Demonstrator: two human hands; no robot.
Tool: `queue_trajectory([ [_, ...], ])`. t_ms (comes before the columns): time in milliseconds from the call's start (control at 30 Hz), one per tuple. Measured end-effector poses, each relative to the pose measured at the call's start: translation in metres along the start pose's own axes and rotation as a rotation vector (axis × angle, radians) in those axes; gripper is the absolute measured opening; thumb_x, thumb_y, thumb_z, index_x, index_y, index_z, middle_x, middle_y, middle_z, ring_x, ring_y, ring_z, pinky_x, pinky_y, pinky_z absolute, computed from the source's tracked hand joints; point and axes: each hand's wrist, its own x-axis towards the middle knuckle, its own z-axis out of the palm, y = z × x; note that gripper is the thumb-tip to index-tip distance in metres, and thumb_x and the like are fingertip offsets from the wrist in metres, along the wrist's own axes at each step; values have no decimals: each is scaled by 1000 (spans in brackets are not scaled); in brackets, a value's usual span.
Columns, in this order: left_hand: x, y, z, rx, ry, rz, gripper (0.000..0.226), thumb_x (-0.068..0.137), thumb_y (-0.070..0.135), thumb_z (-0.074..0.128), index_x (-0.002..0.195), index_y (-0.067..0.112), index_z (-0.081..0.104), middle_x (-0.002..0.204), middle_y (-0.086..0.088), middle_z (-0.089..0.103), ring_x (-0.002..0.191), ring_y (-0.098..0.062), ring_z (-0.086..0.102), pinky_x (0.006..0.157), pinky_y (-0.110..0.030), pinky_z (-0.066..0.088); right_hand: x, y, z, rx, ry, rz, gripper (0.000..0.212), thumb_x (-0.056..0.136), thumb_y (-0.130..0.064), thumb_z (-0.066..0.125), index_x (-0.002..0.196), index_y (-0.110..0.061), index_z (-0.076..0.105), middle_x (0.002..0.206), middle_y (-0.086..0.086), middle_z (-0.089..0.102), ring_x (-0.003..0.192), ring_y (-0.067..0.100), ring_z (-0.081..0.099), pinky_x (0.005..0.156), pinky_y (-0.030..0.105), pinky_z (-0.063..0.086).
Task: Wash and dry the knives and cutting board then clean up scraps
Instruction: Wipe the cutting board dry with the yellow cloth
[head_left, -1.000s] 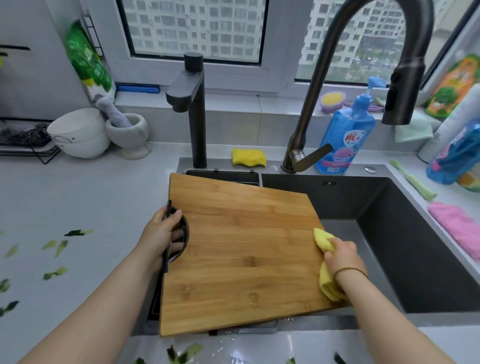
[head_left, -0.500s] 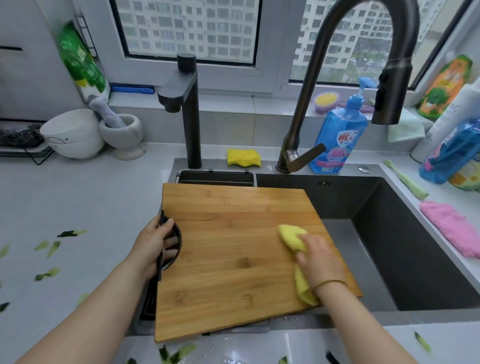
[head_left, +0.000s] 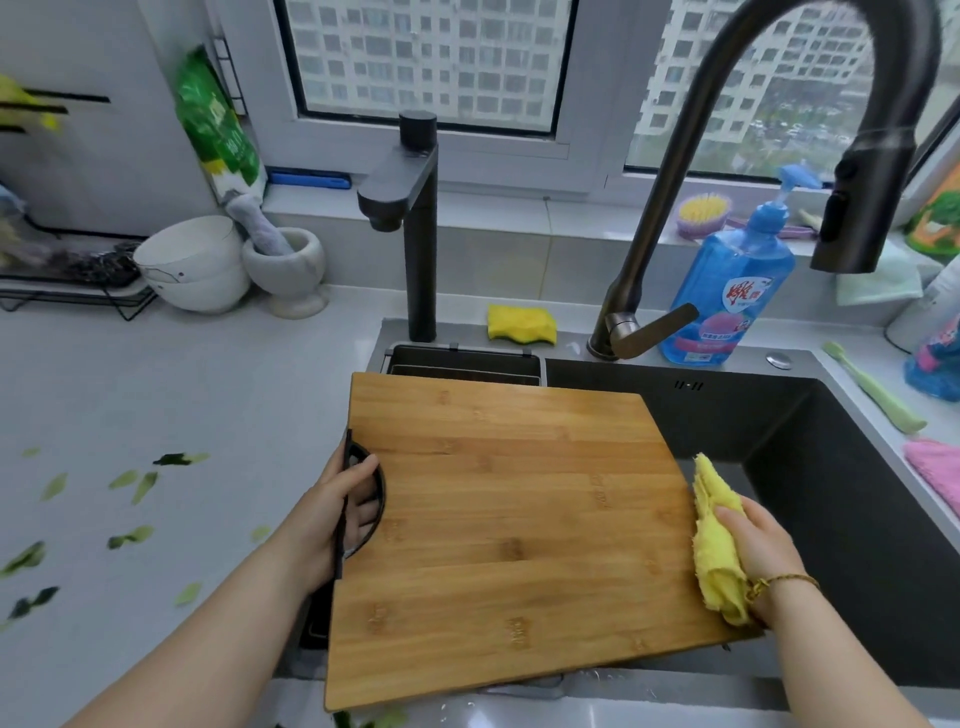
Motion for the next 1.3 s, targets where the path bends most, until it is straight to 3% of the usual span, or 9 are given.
queue_trajectory([
  [167, -13, 0, -23, -28, -12, 38, 48, 94, 13, 42, 136, 35, 40, 99, -1, 72, 80, -18, 71, 65, -29, 58, -10, -8, 8, -27, -17, -92, 35, 93, -14, 47, 129, -14, 48, 128, 14, 50, 104, 27, 48, 98, 45, 39],
  [367, -30, 23, -51, -58, 12, 33, 42, 90, 19, 45, 132, 15, 48, 122, -11, 61, 99, -25, 62, 76, -35, 54, -29, -21, 33, -14, -50, -184, 36, 93, -13, 47, 129, -12, 48, 125, 14, 51, 98, 24, 48, 86, 37, 40],
  [500, -39, 32, -67, 37, 158, 120, 27, 95, 11, 44, 118, 22, 52, 97, -3, 68, 82, -19, 65, 68, -31, 54, -42, -25, 56, 5, -58, -221, 38, 93, -12, 47, 131, -11, 46, 127, 14, 49, 109, 30, 48, 83, 36, 39],
  [600, -38, 33, -86, 197, 292, 132, 18, 95, 9, 47, 110, 12, 54, 83, -5, 69, 67, -12, 64, 62, -23, 52, -52, -20, 72, 25, -55, -241, 35, 92, -9, 48, 127, -9, 50, 126, 17, 51, 99, 27, 48, 85, 38, 40],
  [767, -15, 39, -107, 462, 438, 144, 26, 94, 13, 49, 114, -2, 58, 104, -19, 64, 83, -25, 54, 66, -29, 40, -60, -19, 86, 58, -42, -262, 35, 92, -6, 48, 126, -5, 50, 123, 18, 51, 94, 22, 45, 83, 34, 38],
  [833, -2, 49, -107, 547, 439, 146, 27, 95, 16, 49, 115, 0, 59, 115, -17, 61, 100, -29, 56, 79, -31, 41, -60, -20, 90, 83, -21, -258, 35, 92, -6, 48, 126, -5, 50, 125, 18, 51, 95, 22, 44, 84, 35, 38],
  [900, 13, 60, -106, 629, 424, 127, 23, 95, 19, 49, 108, 4, 61, 106, -13, 60, 101, -30, 55, 83, -32, 40, -61, -22, 93, 98, -5, -251, 35, 92, -7, 48, 127, -6, 50, 127, 18, 50, 96, 22, 44, 85, 36, 38],
  [1100, 61, 82, -100, 884, 415, 103, 24, 96, 12, 45, 74, 6, 53, 70, -4, 47, 76, -22, 46, 62, -27, 31, -57, -24, 103, 93, 43, -242, 36, 92, -7, 48, 128, -5, 49, 128, 18, 50, 96, 22, 43, 86, 36, 37],
  [1300, 84, 78, -100, 1070, 446, 58, 28, 97, 12, 39, 110, -2, 59, 112, -17, 59, 106, -32, 52, 76, -27, 35, -53, -29, 107, 81, 63, -252, 35, 92, -6, 49, 127, -4, 50, 125, 19, 51, 94, 21, 44, 84, 34, 37],
])
